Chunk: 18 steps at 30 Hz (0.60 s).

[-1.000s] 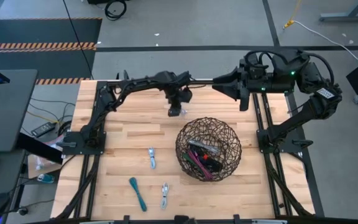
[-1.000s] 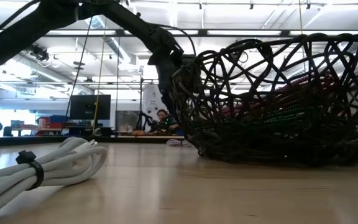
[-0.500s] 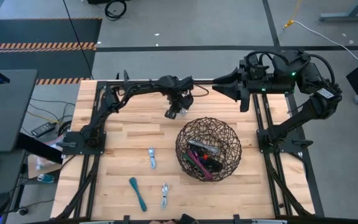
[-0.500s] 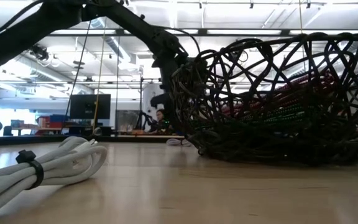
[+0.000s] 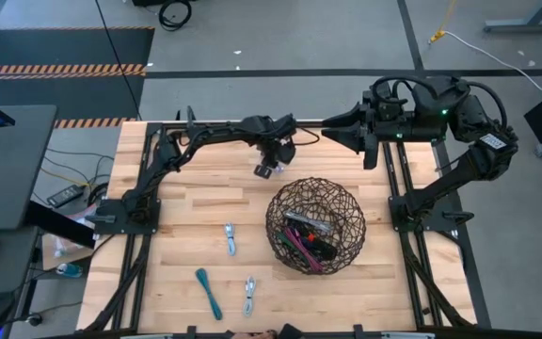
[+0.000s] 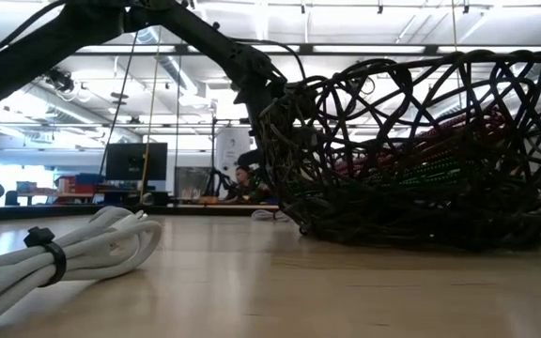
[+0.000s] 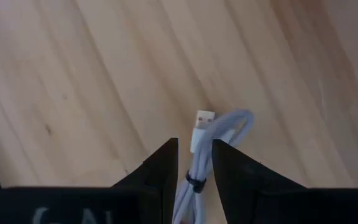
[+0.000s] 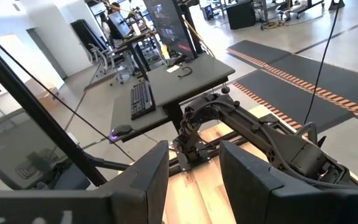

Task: Pick and place USB-C Cables
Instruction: Put the purple charger cable into the black wire basket

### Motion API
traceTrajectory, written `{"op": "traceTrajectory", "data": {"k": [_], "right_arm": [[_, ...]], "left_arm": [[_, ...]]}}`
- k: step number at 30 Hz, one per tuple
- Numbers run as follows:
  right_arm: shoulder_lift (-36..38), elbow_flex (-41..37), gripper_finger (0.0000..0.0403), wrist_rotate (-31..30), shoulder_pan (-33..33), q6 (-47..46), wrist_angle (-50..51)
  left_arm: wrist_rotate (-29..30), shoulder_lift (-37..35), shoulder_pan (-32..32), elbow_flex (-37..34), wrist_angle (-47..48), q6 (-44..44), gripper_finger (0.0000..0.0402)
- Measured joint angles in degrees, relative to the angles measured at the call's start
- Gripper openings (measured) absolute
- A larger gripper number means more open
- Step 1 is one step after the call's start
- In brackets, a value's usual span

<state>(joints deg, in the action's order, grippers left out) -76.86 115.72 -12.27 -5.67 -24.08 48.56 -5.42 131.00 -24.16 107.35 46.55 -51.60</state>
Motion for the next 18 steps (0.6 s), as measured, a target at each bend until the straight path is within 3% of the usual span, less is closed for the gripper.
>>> {"op": "traceTrajectory", "data": {"k": [18], "right_arm": [[0.0,0.0,0.0149,0.0,0.0,0.2,-0.02]], "left_arm": [[-1.26,0.0,0.54,0.0,1.6,-3.09,0.0102]]}}
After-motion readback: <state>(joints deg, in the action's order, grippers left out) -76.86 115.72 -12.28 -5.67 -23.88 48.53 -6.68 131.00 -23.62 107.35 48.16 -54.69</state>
